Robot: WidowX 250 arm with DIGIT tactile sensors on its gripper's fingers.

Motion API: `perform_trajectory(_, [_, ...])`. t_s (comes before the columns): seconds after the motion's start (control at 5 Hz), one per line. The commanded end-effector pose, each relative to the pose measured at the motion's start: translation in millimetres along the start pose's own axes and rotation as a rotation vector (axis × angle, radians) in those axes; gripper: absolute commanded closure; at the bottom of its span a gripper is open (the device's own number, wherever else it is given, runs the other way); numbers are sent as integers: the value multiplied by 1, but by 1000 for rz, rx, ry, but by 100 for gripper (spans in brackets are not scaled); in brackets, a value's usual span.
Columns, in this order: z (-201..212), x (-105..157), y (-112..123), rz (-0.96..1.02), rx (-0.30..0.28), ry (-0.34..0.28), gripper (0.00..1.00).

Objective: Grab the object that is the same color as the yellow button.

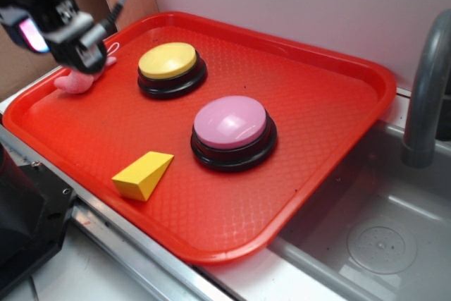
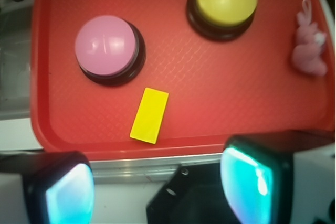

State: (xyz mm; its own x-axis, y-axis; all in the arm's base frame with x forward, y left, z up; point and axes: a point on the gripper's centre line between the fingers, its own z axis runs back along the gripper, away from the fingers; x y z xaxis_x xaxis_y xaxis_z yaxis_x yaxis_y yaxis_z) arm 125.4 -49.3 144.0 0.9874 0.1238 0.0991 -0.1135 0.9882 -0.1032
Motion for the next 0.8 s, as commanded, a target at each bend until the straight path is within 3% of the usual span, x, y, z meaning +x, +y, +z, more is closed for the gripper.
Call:
perform_trajectory(0.0, [-67,-4,-2,212,-89,39,0])
perform_trajectory(0.2, [-91,-3,-4,247,-124,24,0])
perform_trajectory(0.4, [-112,1,-10,225,-116,19,0])
perform_trajectory(0.6, [-126,2,-15,177,-164,29,0])
